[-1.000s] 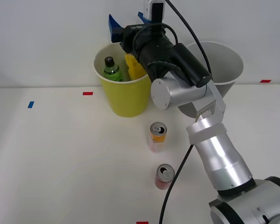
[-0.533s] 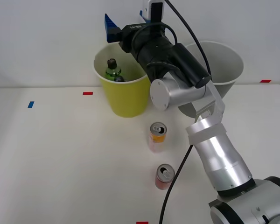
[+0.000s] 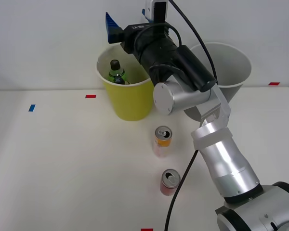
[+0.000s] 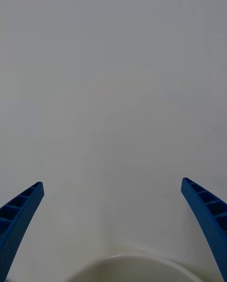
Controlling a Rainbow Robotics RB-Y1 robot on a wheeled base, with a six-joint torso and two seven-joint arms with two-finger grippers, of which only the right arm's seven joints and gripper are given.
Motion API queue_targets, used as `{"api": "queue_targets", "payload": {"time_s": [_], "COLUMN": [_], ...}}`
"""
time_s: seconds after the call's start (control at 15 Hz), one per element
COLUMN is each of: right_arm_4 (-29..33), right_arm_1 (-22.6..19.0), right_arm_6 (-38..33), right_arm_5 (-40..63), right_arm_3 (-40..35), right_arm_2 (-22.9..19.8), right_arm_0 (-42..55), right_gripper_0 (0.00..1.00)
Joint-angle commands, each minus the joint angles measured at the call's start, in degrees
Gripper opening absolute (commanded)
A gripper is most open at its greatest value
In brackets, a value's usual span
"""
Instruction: Put cans in the gray bin, plastic bottles in the light green bin
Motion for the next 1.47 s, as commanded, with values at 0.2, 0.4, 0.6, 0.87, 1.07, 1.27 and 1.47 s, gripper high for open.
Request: {"api": "queue_targets", "payload": {"time_s": [0.2,0.4,0.6,0.87,1.07,1.27,1.47], "right_arm_4": [-0.78,-1.75,-2.72,-8.61,-12.47,-12.39,-11.42], "right_arm_1": [0.00,0.00,-3.90,-12.08,-15.50,-16.30,-18.76], "right_arm_6": [0.15,-0.47,-0.99,-2.05,-1.61,-1.96,-1.26], "right_arm_5": [-2.76,-2.76,-2.68,-2.68,-2.68,-2.68,-2.68], "right_arm_3": [-0.58,-2.34,-2.34,-6.38,-13.33,-20.80,-29.24], "right_arm_2": [0.45,0.45,1.33,4.85,5.90,5.20,3.62], "right_arm_0": [0.09,0.09,0.09,2.11,7.12,14.85,25.66], "right_gripper_0": [1.00,1.00,1.00,1.00,1.00,1.00,1.00]}}
